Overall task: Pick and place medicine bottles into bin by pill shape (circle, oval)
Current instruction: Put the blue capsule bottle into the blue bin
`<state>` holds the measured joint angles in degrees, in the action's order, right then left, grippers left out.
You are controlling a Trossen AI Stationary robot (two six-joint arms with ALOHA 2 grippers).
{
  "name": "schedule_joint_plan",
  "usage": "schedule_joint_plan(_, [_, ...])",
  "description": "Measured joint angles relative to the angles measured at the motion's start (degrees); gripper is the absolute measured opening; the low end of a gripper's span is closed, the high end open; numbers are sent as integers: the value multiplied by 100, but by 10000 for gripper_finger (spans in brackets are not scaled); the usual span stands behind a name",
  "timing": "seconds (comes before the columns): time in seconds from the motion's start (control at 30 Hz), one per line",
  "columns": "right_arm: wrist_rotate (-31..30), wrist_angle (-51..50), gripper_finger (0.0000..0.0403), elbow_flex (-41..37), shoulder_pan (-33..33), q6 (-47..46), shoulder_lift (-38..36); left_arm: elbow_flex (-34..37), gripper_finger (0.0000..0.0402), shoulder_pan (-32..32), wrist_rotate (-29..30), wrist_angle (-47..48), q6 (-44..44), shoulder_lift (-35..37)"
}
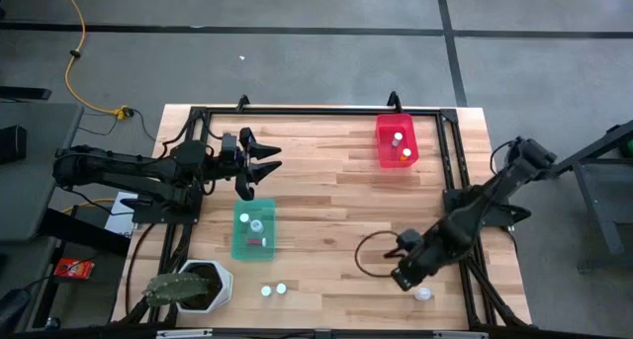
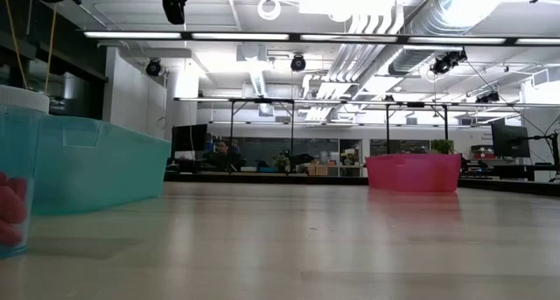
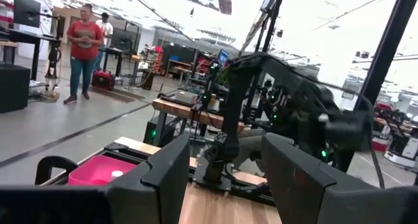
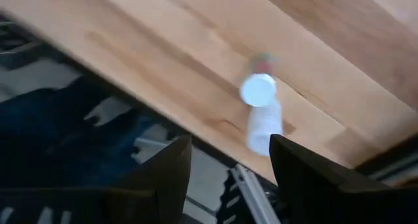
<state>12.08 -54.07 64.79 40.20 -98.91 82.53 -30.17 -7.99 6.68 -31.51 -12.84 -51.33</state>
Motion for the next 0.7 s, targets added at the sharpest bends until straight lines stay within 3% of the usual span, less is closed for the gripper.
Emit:
schedule_joint_plan(0.33, [-76, -13, 199, 0, 84, -285, 991, 0, 177, 1, -2, 0, -13, 0])
schedule_joint_plan(0.7, [162, -3, 199, 0, 79, -313, 1309, 0, 177, 2, -4, 15, -48, 0])
